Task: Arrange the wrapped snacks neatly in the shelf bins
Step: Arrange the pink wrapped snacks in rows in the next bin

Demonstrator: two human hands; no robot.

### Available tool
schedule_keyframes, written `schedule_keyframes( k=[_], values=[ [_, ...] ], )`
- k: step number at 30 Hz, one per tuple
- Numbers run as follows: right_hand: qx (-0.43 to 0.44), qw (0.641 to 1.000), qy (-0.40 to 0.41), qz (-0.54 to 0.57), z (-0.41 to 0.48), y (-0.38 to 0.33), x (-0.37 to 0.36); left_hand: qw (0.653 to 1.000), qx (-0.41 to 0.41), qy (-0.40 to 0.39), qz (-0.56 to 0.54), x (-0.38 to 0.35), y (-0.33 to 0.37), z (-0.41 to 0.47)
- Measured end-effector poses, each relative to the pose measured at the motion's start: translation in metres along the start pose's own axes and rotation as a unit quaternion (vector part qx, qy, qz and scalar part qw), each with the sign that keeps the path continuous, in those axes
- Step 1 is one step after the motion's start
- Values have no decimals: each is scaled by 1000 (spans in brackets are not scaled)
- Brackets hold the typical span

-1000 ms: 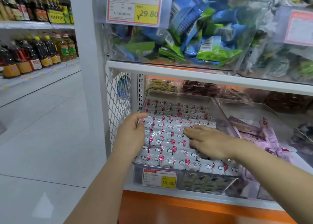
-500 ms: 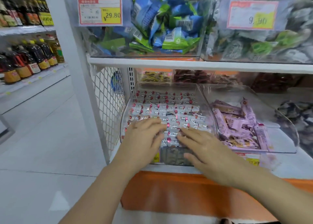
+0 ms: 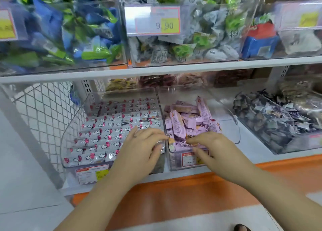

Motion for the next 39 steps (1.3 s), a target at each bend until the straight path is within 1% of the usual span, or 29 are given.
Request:
schedule_keyframes(
  k=[2, 4, 7, 8, 10, 13, 16, 18, 20, 22, 25, 27, 30, 32, 36, 39],
  values=[
    [-10, 1000, -1, 16, 1, 21, 2, 1000, -8, 14, 9, -5, 5, 15],
    [-17, 1000, 16, 14, -2, 40, 5, 999, -26, 15, 24, -8, 12, 32],
    [-37, 997, 62, 18, -5, 68, 8, 999, -47, -10, 18, -11, 30, 62],
    [-44, 995, 78, 32, -6, 75, 10, 998, -47, -40, 11, -14, 36, 71],
    [-39, 991, 119, 56, -8, 81, 13, 990, -36, -135, 8, -26, 46, 90],
    [-9, 983, 172, 56, -13, 82, 18, 955, -11, -297, -5, -49, 53, 111],
    [2, 979, 196, 58, -10, 90, 29, 915, 12, -403, -3, -64, 55, 123],
    [-35, 977, 189, 92, -6, 96, 39, 897, 28, -441, 2, -68, 56, 126],
    [-70, 979, 148, 119, -3, 104, 39, 881, 55, -471, -6, -71, 56, 128],
    [-91, 983, 104, 119, -4, 110, 34, 861, 82, -502, 3, -72, 57, 128],
    [-92, 988, 48, 111, -10, 112, 27, 844, 91, -522, 78, -72, 60, 130],
    [-86, 990, 12, 106, -16, 113, 27, 840, 95, -526, 94, -73, 62, 130],
    [-80, 990, -19, 112, -24, 114, 33, 840, 120, -527, 45, -75, 61, 127],
    [-78, 990, -28, 116, -27, 115, 34, 844, 123, -521, 31, -73, 60, 125],
    [-81, 989, -30, 123, -27, 115, 38, 862, 85, -498, 28, -65, 61, 122],
    [-87, 986, -20, 138, -26, 114, 43, 873, 105, -475, -26, -58, 60, 120]
  ],
)
Point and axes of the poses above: each hand's wrist, its own z-axis towards the middle knuckle, its own x-axis out of the back of the hand, y = z × x, the point moved 3 cm from there along z, towards the middle knuckle
